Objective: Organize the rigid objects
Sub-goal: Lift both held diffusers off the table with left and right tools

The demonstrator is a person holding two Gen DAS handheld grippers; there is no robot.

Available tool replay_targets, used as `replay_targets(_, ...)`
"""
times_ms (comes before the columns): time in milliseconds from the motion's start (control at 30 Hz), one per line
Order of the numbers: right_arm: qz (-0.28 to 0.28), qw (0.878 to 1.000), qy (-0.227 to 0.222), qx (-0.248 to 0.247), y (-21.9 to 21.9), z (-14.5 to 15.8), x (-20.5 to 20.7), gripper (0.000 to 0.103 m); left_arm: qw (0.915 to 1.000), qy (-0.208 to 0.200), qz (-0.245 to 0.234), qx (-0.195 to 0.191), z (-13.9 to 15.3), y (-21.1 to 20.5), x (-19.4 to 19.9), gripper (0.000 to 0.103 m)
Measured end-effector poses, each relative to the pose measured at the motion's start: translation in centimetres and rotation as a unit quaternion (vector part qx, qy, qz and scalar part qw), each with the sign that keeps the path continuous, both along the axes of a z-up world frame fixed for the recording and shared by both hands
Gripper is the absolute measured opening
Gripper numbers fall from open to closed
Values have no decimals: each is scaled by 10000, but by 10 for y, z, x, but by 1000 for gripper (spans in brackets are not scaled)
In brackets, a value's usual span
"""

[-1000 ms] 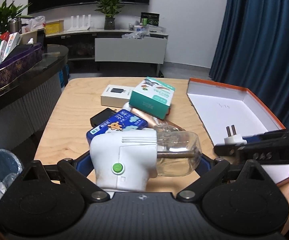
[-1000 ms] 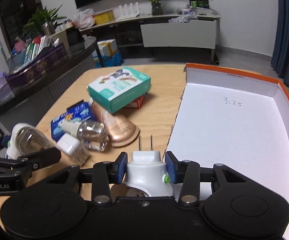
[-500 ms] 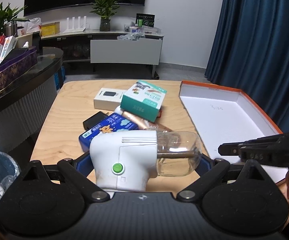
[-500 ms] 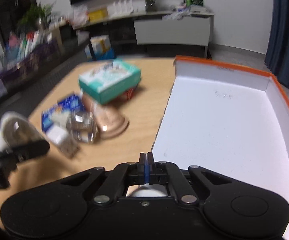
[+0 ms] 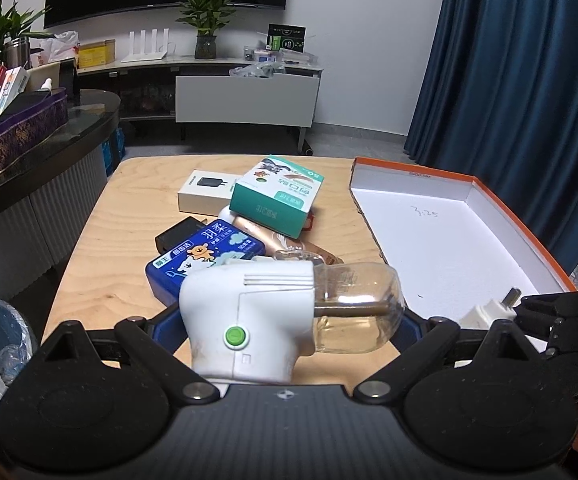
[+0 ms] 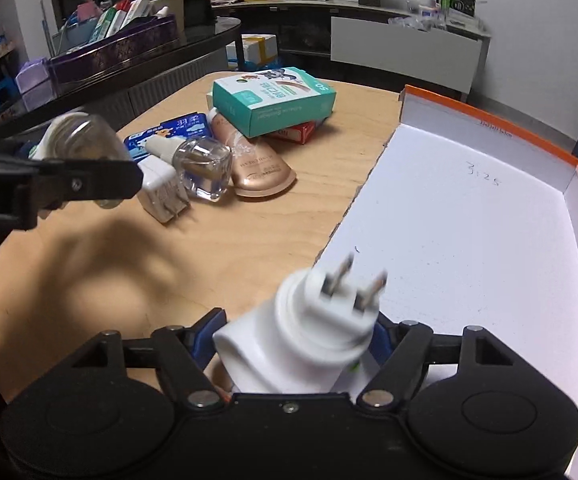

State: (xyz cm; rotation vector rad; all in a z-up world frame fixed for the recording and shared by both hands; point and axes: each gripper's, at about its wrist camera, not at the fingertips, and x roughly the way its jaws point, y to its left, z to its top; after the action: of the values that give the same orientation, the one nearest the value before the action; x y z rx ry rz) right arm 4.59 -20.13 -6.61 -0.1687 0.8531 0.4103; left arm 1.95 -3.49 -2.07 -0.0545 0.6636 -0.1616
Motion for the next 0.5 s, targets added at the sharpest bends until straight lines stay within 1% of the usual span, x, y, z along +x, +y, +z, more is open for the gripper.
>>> replay_targets(67, -87, 9998, -5, 203, -7, 3, 0, 81, 10000, -15, -28, -5, 1, -1, 0, 99)
replay_targets(167, -211, 9985, -139, 480, -16, 13, 1, 80, 10000, -25, -43, -40, 3, -4, 1, 99)
replay_targets(333, -760, 9926, -604, 727, -37, 47, 5, 80, 9999, -103, -70, -75, 18, -15, 10, 99)
replay_targets(500, -1377, 9825, -907, 867, -72, 85, 18, 80, 9993, -287, -237, -15, 46, -42, 31, 99)
